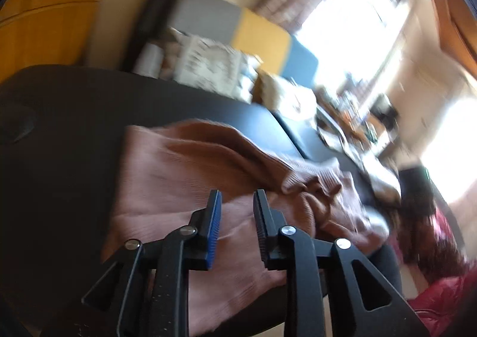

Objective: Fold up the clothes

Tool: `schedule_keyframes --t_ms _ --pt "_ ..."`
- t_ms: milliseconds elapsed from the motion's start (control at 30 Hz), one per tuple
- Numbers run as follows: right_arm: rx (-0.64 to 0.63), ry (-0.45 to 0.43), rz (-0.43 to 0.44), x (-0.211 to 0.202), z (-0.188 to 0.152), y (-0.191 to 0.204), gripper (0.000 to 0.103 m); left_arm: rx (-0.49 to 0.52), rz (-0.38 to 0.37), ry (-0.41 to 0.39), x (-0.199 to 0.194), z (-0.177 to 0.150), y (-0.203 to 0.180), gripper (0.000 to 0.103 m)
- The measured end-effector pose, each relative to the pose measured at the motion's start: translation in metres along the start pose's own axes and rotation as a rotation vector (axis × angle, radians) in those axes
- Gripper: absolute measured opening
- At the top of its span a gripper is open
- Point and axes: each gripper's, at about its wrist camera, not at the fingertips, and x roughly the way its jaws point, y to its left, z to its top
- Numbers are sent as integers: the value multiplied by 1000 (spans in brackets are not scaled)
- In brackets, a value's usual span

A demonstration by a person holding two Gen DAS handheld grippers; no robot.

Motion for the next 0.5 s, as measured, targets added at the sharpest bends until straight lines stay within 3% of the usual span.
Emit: schedule_keyframes --t_ms 100,167,300,333,367,400,500 --pt "130 -95 -114 -8 12 -27 39 105 -27 175 46 3 -16 27" --pt "145 -44 -128 10 16 -35 39 223 61 250 68 0 -29 27" --pt "128 85 -153 58 18 -37 39 379 148 257 89 -16 -45 27" --pt "128 79 -117 63 17 -35 33 409 159 247 89 -21 -49 24" --pt "124 68 -79 65 16 -32 26 428 150 238 86 -24 -52 5" --pt "119 60 -53 64 15 -27 21 421 91 232 79 -26 -55 1" --pt "62 47 49 56 7 -8 19 440 -58 209 54 -34 -65 1"
